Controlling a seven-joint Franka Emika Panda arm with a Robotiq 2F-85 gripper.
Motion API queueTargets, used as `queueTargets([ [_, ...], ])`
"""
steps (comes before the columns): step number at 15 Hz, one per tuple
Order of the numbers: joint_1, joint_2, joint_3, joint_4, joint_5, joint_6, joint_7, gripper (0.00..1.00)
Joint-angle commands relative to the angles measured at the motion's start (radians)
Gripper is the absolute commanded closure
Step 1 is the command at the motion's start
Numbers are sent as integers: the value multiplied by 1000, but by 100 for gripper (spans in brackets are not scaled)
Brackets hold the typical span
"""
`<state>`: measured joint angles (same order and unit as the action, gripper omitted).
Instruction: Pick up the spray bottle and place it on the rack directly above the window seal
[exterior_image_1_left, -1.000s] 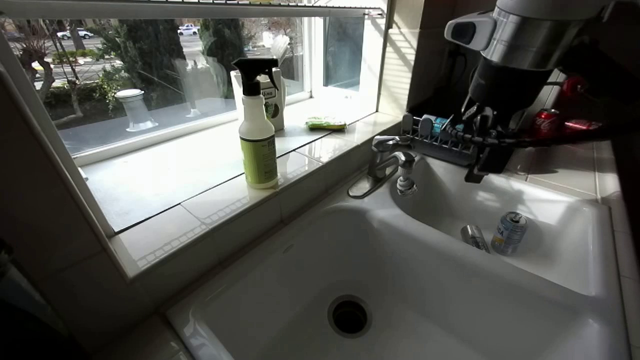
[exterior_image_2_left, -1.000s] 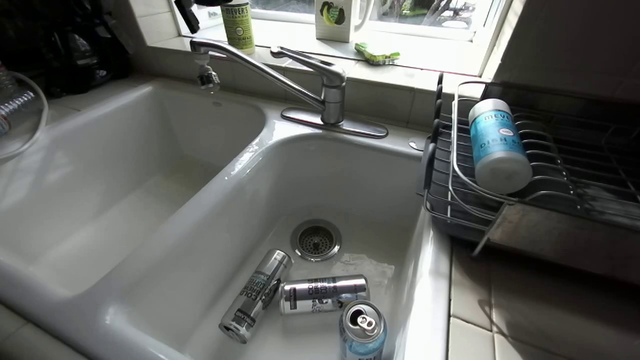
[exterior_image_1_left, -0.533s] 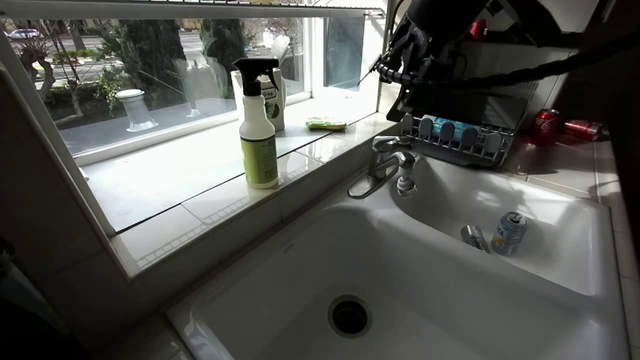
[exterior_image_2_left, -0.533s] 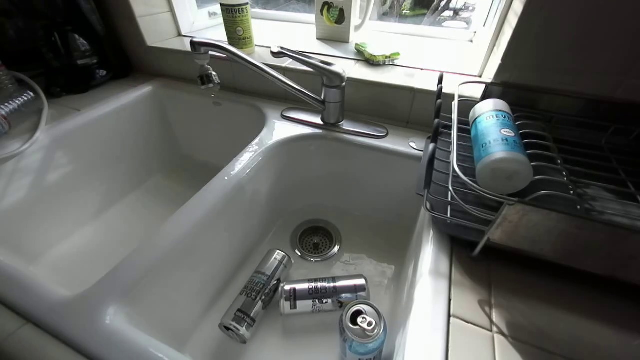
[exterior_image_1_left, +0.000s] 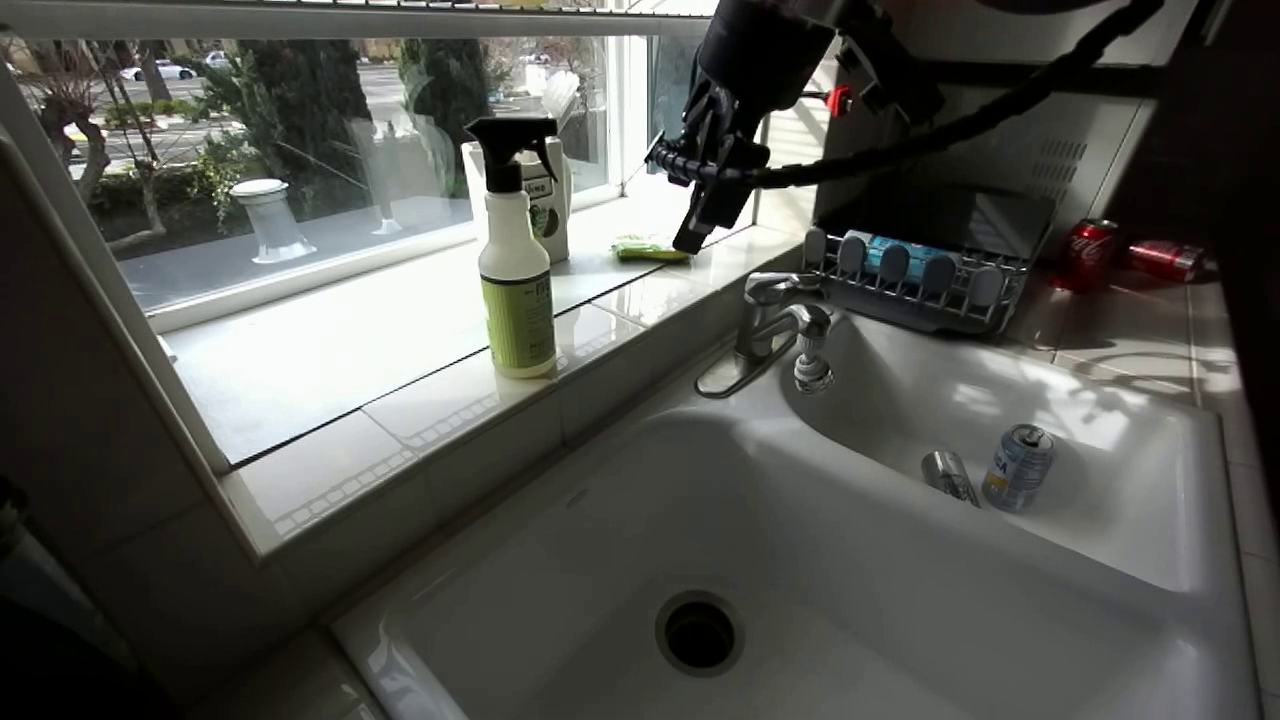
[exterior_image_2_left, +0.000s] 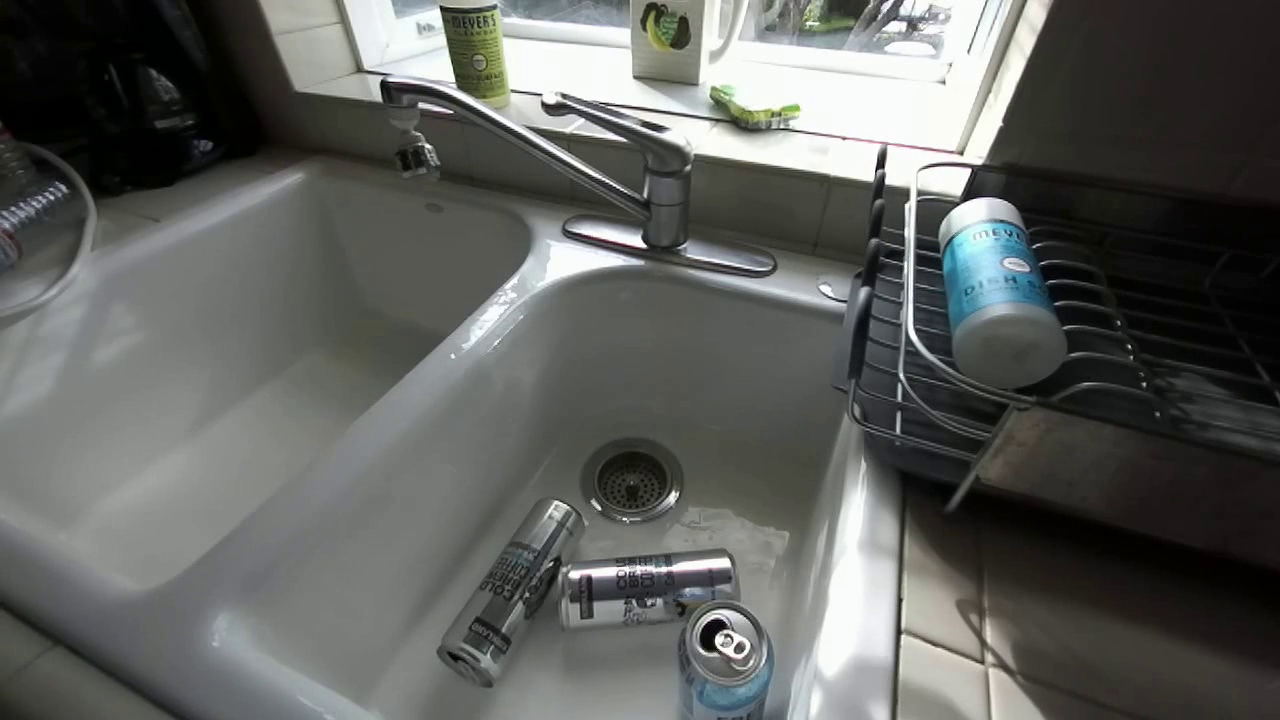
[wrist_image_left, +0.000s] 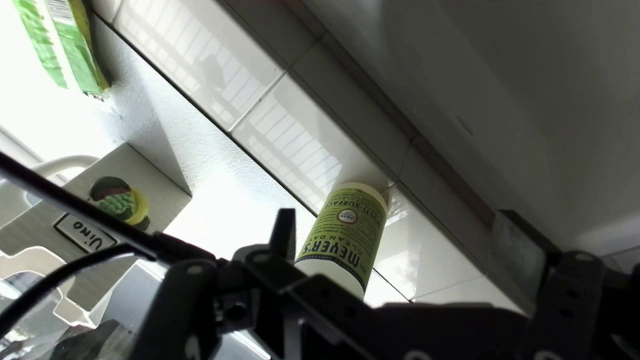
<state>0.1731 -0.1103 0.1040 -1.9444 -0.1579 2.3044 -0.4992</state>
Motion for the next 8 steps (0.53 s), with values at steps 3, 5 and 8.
queueTargets([
  [3,-7,9,5,4,16,37,24,0],
  [5,-6,42,8,16,52,105,80,0],
  [8,-6,82,10,9,144,228,165,0],
])
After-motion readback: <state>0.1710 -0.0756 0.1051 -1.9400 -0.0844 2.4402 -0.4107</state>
